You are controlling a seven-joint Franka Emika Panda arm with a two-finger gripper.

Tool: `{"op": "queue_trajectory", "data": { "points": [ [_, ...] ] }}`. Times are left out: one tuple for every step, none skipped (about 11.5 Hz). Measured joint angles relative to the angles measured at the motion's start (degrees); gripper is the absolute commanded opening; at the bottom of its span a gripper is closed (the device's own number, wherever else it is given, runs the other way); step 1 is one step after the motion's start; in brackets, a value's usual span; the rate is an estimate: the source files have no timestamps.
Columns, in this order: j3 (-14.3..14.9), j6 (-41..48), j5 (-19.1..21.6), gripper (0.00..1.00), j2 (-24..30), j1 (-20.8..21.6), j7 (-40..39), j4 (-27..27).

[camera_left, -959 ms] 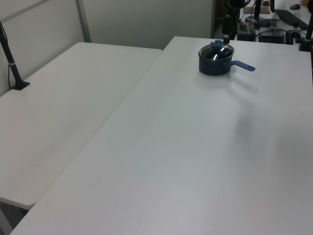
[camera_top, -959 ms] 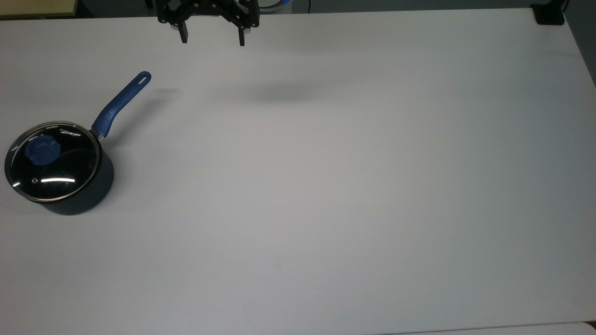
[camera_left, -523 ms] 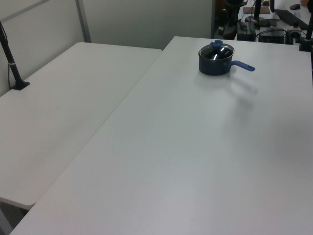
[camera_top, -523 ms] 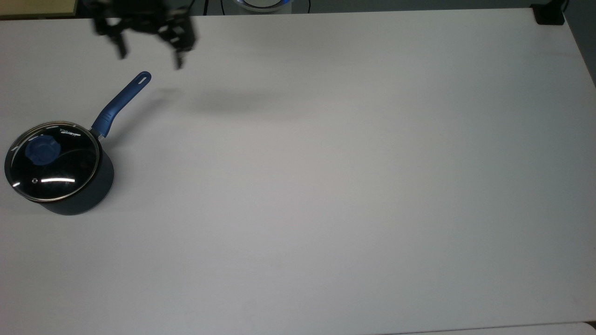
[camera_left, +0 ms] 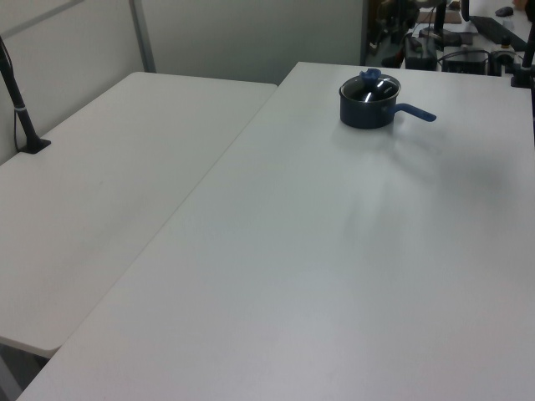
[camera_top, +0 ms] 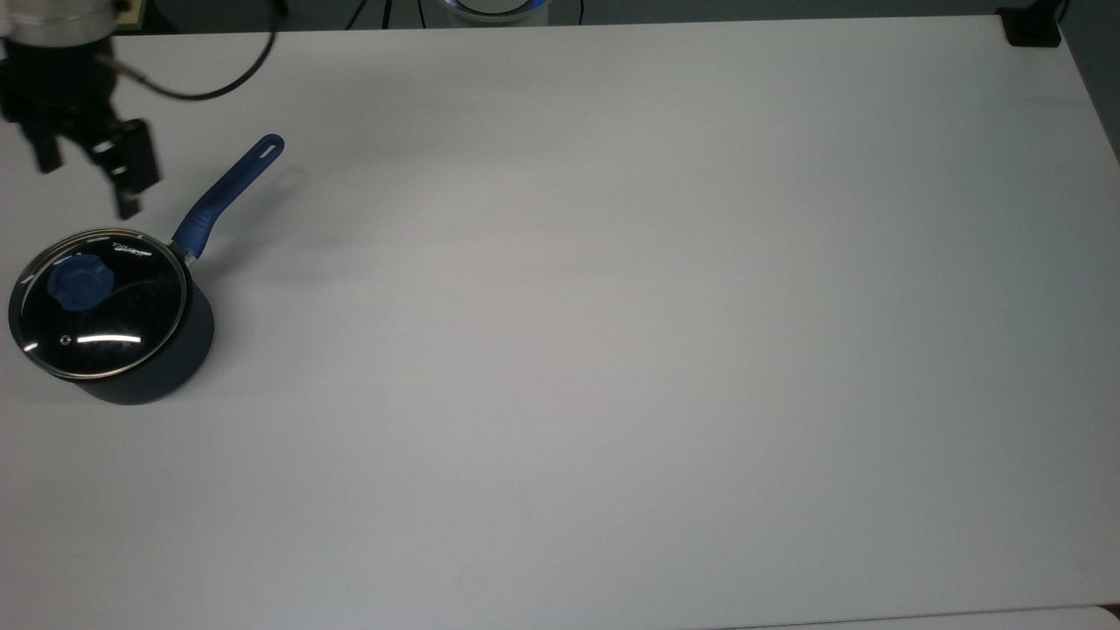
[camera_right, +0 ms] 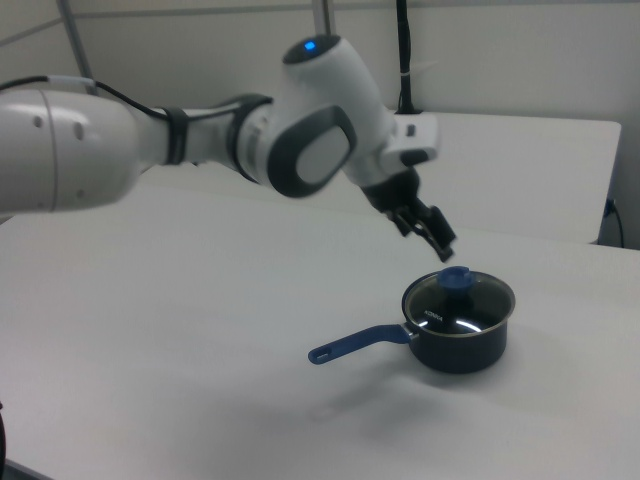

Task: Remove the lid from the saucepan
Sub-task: 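Move the gripper over the saucepan and lower it to the blue lid knob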

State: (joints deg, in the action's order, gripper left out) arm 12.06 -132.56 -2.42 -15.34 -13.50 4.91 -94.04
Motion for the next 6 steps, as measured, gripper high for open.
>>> {"op": "queue_trajectory", "data": {
  "points": [
    [1.2,-2.6,0.1,0.99,-1.4,-0.1,0.5,0.0],
    [1.8,-5.2,0.1,0.99,-3.0,-0.1,2.7,-0.1],
    [1.9,-7.5,0.1,0.99,-4.8,-0.1,6.5,-0.1],
    [2.3,-9.2,0.0,0.99,-6.2,-0.1,9.9,-0.2],
    [2.9,-10.6,0.0,0.99,-7.2,-0.1,12.1,-0.3],
    [3.2,-12.1,0.1,0.99,-7.8,-0.1,14.6,-0.6]
  ]
}}
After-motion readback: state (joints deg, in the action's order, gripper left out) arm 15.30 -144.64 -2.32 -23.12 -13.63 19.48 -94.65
